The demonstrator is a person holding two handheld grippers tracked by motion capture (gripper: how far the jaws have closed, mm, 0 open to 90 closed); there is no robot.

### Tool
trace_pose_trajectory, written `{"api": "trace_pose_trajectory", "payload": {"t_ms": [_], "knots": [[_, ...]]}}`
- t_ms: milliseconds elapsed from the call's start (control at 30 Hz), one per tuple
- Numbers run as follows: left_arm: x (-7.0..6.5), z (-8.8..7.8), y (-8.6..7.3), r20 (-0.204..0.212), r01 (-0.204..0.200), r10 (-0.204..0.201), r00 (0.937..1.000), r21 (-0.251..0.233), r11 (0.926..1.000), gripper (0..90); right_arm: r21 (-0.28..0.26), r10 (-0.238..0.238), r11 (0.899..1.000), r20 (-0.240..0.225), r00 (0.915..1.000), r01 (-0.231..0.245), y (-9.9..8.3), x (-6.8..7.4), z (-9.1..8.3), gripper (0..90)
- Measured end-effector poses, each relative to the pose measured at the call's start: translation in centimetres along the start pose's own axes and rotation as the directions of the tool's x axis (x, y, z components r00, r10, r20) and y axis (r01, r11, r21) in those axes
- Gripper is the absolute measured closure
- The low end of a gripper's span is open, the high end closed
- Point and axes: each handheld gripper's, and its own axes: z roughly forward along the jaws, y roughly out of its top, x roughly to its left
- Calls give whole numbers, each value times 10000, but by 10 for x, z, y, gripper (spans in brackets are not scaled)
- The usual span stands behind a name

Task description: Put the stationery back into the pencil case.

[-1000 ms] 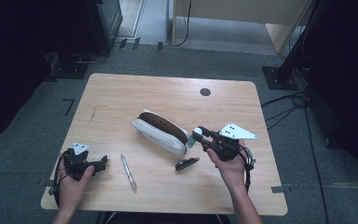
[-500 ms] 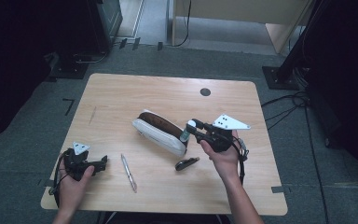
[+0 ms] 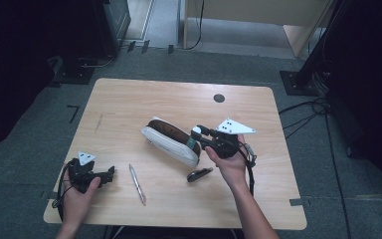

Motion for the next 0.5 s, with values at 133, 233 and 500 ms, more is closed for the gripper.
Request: {"api": "trace_pose_trajectory", "payload": {"t_ms": [133,233,500], "knots": [[0,0,0,5,-5,5,10000,0,10000,0,211,-46,9998,17,10000,46,-2,0,6,656],[0,0,0,3,-5,5,10000,-4,10000,0,350,-19,9994,37,10000,18,-3,-1,9,655],[0,0,0,3,-6,6,10000,-3,10000,0,781,26,9969,-77,10000,-20,-8,-3,19,653]]}}
